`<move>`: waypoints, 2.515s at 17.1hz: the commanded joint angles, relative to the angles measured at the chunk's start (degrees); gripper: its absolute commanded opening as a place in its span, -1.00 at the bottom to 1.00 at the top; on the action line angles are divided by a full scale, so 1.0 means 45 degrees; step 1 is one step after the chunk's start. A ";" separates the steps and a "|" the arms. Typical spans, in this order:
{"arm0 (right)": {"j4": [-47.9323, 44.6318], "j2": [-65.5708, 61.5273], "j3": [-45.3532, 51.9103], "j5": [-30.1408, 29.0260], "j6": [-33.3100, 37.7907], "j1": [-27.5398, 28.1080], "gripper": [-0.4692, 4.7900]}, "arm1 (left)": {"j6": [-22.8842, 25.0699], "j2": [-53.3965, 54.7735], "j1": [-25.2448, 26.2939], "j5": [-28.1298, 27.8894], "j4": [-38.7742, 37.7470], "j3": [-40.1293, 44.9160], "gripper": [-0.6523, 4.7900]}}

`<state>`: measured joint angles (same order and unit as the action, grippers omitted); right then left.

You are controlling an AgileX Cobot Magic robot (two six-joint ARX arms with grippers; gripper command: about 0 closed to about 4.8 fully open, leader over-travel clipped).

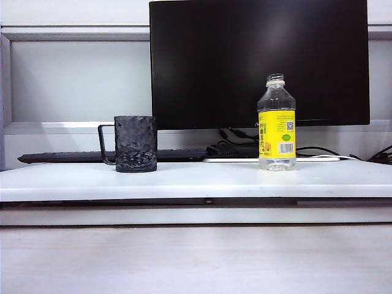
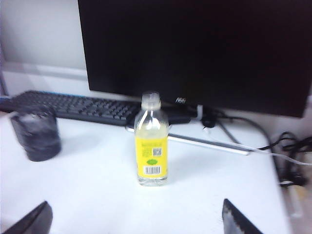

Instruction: Carefully pick up the bottle and pour some water from the bottle into the cup.

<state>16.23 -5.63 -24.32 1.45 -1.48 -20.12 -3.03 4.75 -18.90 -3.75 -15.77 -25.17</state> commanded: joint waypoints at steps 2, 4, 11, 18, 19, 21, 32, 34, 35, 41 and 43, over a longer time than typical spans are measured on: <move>-0.5581 -0.0860 0.3303 -0.0024 0.0078 -0.0029 1.00 | 0.0189 0.0170 0.0029 -0.1224 0.0617 0.1253 1.00; -0.5503 -0.1073 0.4022 -0.0034 0.0102 -0.0039 0.30 | 0.0185 0.0170 0.0019 -0.1069 0.0573 0.1496 -0.40; -0.4881 -0.1093 0.5115 -0.0029 0.0180 -0.0087 -0.82 | -0.1093 0.0170 0.0019 -0.1030 0.0384 0.2579 -0.78; -0.4031 -0.1088 0.5197 -0.0029 0.0233 -0.0078 -0.82 | -0.1491 0.0165 0.0015 -0.1015 -0.0398 0.3604 -0.78; -0.4031 -0.1088 0.5197 -0.0029 0.0233 -0.0078 -0.82 | -0.1486 0.0165 0.0015 -0.1015 -0.0500 0.3604 -0.78; -0.4031 -0.1088 0.5197 -0.0024 0.0233 -0.0078 -0.82 | -0.1486 0.0165 0.0015 -0.1015 -0.0554 0.3604 -0.78; -0.4065 0.1209 0.5251 -0.0024 0.0228 0.1005 -0.82 | -0.1481 -0.1010 0.1472 -0.0777 -0.0622 0.4129 -0.78; -0.4337 0.1219 0.5251 -0.0029 0.0233 0.1690 -0.82 | -0.1477 -0.1010 0.2351 -0.0787 -0.0675 0.4250 -0.78; -0.4318 0.1219 0.5251 -0.0024 0.0233 0.2030 -0.82 | -0.1481 -0.1010 0.2783 -0.0782 -0.0631 0.4328 -0.78; -0.4080 0.1219 0.5343 -0.0024 0.0228 0.3429 -0.82 | -0.1433 -0.1010 0.4498 -0.0792 0.0559 0.5134 -0.78; -0.4036 0.1219 0.5343 -0.0024 0.0228 0.3410 -0.82 | -0.1433 -0.1010 0.4459 -0.0729 0.1253 0.5425 -0.78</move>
<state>-1.34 -0.16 -0.64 1.43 -0.69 -4.71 -9.72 0.21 1.37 -7.33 -11.88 -1.58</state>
